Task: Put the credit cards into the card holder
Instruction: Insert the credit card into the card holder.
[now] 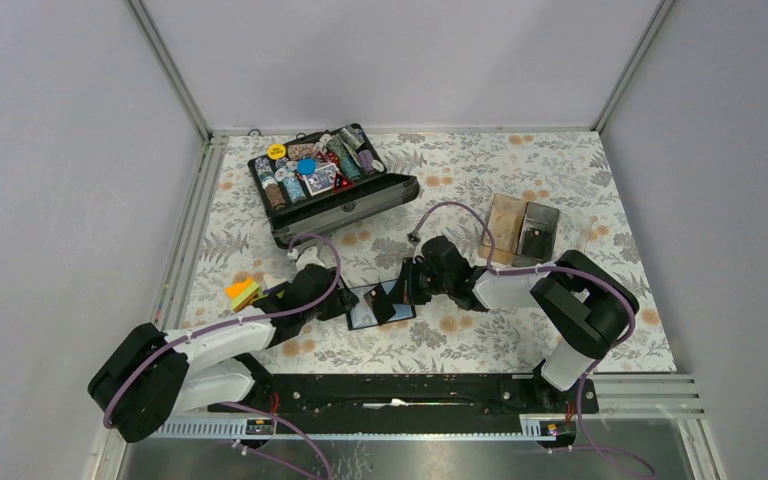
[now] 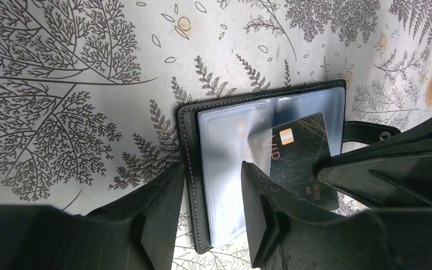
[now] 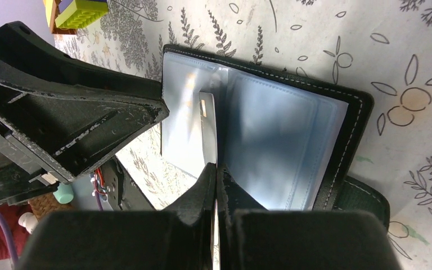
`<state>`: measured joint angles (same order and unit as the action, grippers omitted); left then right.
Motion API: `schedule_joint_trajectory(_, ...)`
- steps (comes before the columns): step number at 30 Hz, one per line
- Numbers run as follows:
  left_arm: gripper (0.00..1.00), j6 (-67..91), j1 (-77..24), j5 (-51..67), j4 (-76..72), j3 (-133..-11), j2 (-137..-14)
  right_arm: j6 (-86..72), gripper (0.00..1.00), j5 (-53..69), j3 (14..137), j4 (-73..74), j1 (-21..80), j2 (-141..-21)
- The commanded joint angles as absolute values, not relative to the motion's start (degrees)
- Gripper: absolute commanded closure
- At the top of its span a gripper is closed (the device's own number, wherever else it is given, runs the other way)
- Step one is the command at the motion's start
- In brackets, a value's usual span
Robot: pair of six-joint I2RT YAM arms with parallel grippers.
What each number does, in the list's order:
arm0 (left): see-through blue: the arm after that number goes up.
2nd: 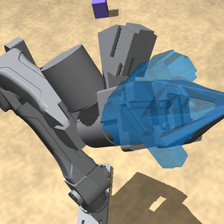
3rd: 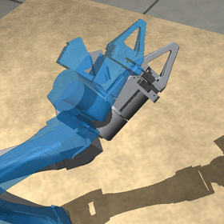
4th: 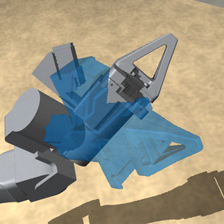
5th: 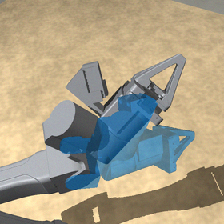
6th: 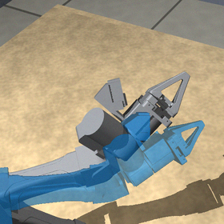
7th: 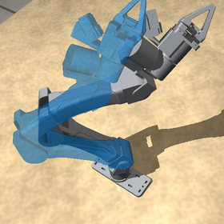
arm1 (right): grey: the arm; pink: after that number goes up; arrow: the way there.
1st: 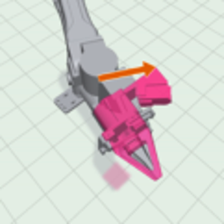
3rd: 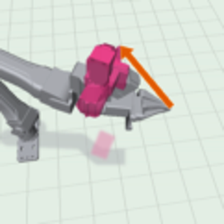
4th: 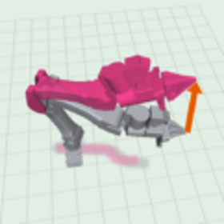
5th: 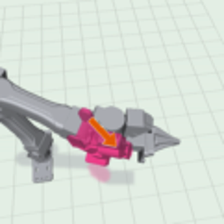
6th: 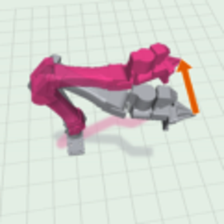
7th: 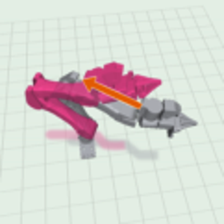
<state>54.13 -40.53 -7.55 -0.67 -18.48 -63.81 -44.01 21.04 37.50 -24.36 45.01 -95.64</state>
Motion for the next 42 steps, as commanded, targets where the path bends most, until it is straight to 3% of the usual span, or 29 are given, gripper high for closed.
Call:
schedule_joint_trajectory(1,0.56,52.5,-41.4,-9.2,3.9,-17.8,-66.5,-43.0,1.00,17.1,38.9,-25.0,45.6,-97.1)
schedule_joint_trajectory(33,0.63,53.6,-43.0,-9.4,3.9,-18.1,-66.9,-50.5,0.99,8.0,39.3,-25.9,50.5,-102.1)
schedule_joint_trajectory(42,0.62,53.8,-43.0,-10.3,6.0,-18.1,-64.2,-44.3,0.65,2.7,42.1,-15.7,50.7,-96.5)
